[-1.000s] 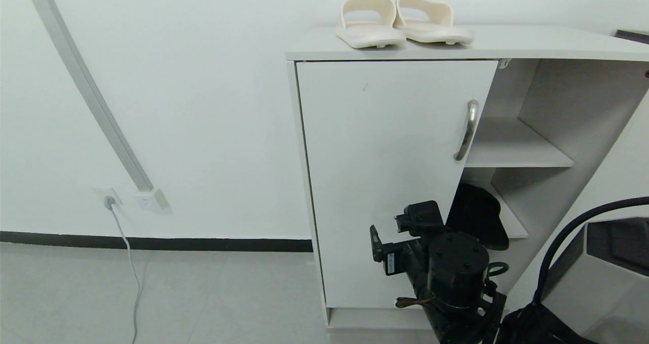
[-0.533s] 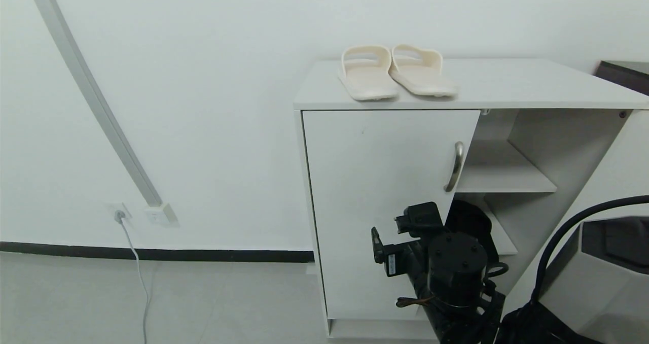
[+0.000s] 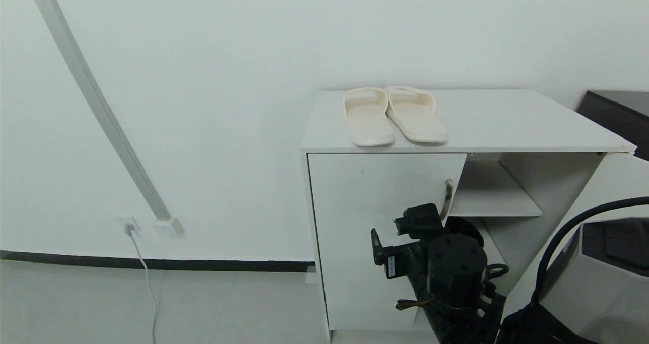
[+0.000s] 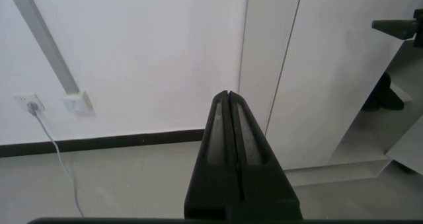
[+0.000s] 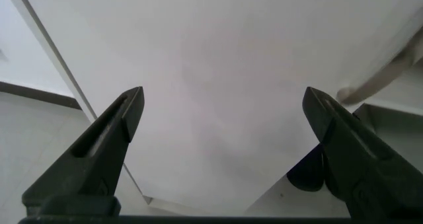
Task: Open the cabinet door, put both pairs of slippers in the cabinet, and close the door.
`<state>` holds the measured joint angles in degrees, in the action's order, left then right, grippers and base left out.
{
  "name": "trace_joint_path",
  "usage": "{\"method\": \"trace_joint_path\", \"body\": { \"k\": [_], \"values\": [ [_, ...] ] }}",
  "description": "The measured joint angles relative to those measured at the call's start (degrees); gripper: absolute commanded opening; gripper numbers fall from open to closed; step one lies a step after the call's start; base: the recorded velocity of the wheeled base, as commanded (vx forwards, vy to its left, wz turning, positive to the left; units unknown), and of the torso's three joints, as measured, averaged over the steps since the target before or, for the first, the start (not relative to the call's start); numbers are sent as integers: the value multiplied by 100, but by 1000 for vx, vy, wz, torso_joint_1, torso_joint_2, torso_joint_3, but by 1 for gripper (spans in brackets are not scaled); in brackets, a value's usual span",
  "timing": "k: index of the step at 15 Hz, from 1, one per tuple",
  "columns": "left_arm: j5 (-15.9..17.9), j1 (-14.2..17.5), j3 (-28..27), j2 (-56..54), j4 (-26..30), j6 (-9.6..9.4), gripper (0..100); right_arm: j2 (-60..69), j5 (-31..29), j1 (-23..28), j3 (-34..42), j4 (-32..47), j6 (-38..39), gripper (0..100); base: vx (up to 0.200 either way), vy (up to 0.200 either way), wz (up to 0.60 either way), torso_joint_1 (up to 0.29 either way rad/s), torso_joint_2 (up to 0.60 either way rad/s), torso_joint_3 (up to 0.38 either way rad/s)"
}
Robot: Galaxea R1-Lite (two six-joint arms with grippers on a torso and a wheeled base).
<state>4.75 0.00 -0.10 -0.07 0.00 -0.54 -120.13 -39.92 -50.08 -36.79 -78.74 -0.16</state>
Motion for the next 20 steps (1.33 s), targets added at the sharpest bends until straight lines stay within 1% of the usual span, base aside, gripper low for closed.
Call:
{"method": "trace_joint_path", "body": {
  "k": [6, 15, 20],
  "values": [
    [0, 0, 0, 0, 0, -1, 0, -2, 0, -9, 6, -6, -13, 100, 0, 0, 0, 198, -512, -312],
    [0, 0, 0, 0, 0, -1, 0, 1, 0, -16, 38, -23, -17, 100, 0, 0, 0, 244, -570, -329],
    [0, 0, -1, 0, -2, -4, 0, 4, 21, -13, 35, -90, -16, 100, 0, 0, 0, 174, -380, -211]
  ]
}}
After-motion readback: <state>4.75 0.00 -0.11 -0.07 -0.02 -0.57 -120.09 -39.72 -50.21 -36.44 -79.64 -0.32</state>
